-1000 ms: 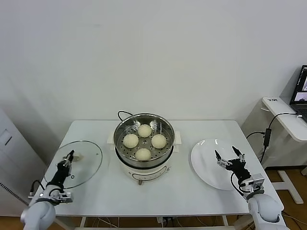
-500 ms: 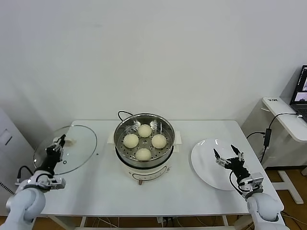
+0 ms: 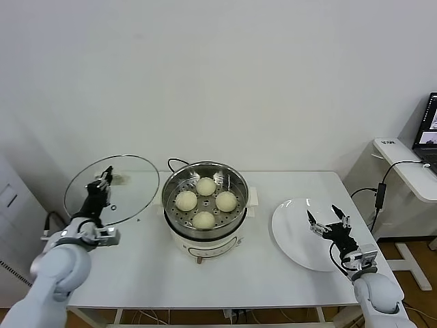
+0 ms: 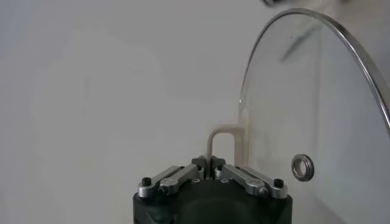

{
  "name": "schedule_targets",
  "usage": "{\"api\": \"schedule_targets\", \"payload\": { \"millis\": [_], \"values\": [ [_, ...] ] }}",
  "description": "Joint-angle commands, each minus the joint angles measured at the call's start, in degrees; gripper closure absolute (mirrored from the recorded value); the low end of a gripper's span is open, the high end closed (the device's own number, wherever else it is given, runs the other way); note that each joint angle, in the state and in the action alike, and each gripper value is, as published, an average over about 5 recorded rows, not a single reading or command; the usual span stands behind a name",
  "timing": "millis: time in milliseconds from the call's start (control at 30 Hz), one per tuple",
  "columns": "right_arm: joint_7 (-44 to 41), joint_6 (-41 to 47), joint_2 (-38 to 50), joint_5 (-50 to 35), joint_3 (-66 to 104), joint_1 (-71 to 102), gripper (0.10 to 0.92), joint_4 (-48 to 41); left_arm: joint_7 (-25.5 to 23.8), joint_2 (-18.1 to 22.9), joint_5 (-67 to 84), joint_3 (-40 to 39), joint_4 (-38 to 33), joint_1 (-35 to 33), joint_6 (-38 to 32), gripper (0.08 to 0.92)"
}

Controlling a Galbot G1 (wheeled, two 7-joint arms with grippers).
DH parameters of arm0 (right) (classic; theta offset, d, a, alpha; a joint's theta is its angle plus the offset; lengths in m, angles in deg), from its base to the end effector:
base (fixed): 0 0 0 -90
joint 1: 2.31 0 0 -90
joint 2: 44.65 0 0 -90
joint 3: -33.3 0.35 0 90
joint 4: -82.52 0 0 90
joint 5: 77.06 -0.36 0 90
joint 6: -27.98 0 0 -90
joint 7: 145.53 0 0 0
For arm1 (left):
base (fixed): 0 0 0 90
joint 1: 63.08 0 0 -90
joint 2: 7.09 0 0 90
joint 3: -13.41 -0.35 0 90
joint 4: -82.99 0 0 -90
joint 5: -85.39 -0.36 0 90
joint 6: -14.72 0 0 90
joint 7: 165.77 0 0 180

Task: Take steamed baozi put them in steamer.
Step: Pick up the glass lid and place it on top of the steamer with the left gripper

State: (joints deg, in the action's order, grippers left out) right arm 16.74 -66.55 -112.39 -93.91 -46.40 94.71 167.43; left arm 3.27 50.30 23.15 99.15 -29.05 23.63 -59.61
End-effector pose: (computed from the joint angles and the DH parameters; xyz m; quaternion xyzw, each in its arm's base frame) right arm 0.3099 -0.2040 -0.3698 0.0598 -0.9963 0.0470 0.0410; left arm 0.3211 0.0949 -0.2132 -0.0244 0.6972 0.7164 0.0128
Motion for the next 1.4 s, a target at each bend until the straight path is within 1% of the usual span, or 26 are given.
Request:
{"api": "schedule_targets", "payload": {
  "millis": [33,267,533,967,1400],
  "values": [
    [0.1,0.1,0.0,-0.1,0.2,0.1,0.203,0.1,-8.5,2.9,-8.0,-15.5,-4.4,10.7,14.6,0.89],
    [0.2,0.2,-0.1,-0.1,0.0,-0.1,0.203,0.0,-9.3,8.2,-12.3,-22.6,-1.1,14.8,16.6,0.89],
    [0.1,0.2,-0.2,-0.2,-0.1,0.0,0.203,-0.1,-9.0,13.6,-16.1,-26.9,2.2,15.5,16.6,0.89],
    [0.1,0.2,-0.6,-0.1,-0.3,0.1,0.203,-0.2,-7.0,18.8,-19.3,-29.5,8.2,16.3,16.1,0.89],
    [0.0,0.0,-1.3,0.3,-0.3,0.3,0.203,-0.5,-6.3,22.7,-22.2,-29.9,10.6,16.3,16.3,0.89]
  ]
}}
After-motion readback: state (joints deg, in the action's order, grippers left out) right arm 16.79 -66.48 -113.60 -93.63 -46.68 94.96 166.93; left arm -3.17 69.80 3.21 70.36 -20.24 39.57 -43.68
